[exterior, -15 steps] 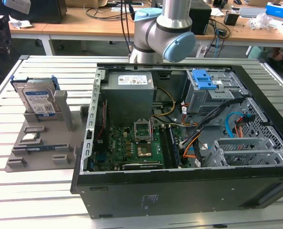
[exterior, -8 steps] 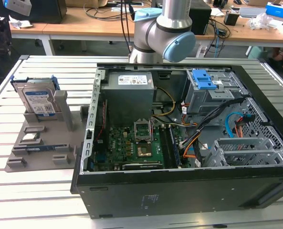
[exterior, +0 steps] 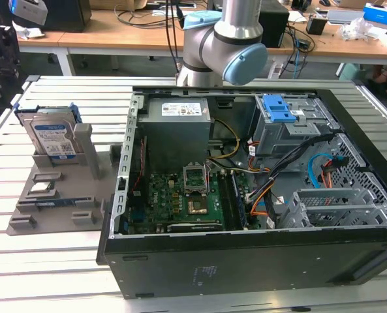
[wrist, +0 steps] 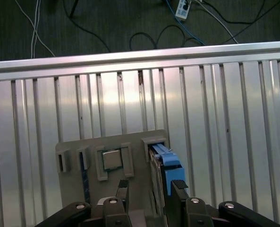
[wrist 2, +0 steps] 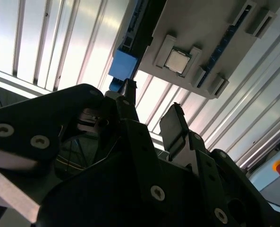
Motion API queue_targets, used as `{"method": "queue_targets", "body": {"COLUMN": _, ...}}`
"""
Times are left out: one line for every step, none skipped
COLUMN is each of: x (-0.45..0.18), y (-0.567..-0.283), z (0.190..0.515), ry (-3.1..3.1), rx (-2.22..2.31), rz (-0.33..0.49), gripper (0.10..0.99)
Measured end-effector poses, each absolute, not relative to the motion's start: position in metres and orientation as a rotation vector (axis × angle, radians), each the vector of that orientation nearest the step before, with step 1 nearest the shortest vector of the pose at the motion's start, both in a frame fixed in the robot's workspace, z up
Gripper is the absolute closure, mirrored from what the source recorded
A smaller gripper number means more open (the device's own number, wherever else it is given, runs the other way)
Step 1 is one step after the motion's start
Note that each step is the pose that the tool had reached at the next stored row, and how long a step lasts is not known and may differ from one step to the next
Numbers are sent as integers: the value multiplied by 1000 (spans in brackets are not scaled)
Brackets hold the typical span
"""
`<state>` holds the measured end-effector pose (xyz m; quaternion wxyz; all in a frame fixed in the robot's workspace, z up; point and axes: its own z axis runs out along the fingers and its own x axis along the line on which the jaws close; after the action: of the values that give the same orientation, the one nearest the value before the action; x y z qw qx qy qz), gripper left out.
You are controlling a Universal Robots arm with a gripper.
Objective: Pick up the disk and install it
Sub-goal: 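Pick up the disk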
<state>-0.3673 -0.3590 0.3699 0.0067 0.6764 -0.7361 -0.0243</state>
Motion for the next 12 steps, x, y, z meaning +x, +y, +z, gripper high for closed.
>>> {"method": "queue_targets", "body": {"x": -367, "y": -359, "z": 370, "ry": -2303, "rx": 2116, "rz": -76, "gripper": 604}}
{"method": "queue_targets", "body": {"x": -366, "y": -358, "z": 369, "ry": -2303, "rx": 2116, "rz": -76, "gripper": 604}}
{"method": "queue_targets", "body": {"x": -366, "y": -358, "z": 368, "ry": -2303, "rx": 2116, "rz": -76, "gripper": 604}}
{"method": "queue_targets", "body": {"x": -365, "y": -358, "z": 368, "ry": -2303, "rx": 2116, "rz": -76, "gripper": 604}}
{"method": "queue_targets", "body": {"x": -365, "y": -358, "z": 368, "ry": -2303, "rx": 2116, "rz": -76, "gripper": 604}}
{"method": "queue_targets", "body": {"x": -365, "y": -358, "z": 367, "ry": -2303, "rx": 2116, "rz": -76, "gripper": 604}}
{"method": "queue_targets", "body": {"x": -365, "y": -357, "z": 367, "ry": -2303, "rx": 2116, "rz": -76, "gripper": 604}}
{"method": "queue_targets", "body": {"x": -364, "y": -357, "z": 367, "ry": -2303, "rx": 2116, "rz": -76, "gripper": 604}}
{"method": "queue_targets", "body": {"x": -364, "y": -357, "z": 367, "ry": -2303, "rx": 2116, "rz": -76, "gripper": 604}}
{"method": "queue_targets", "body": {"x": -364, "y": -357, "z": 366, "ry": -2303, "rx": 2116, "rz": -76, "gripper": 604}}
{"method": "queue_targets", "body": {"x": -364, "y": -357, "z": 366, "ry": -2303, "rx": 2116, "rz": -76, "gripper": 604}}
{"method": "queue_targets", "body": {"x": -363, "y": -357, "z": 365, "ry": -2303, "rx": 2116, "rz": -76, "gripper": 604}}
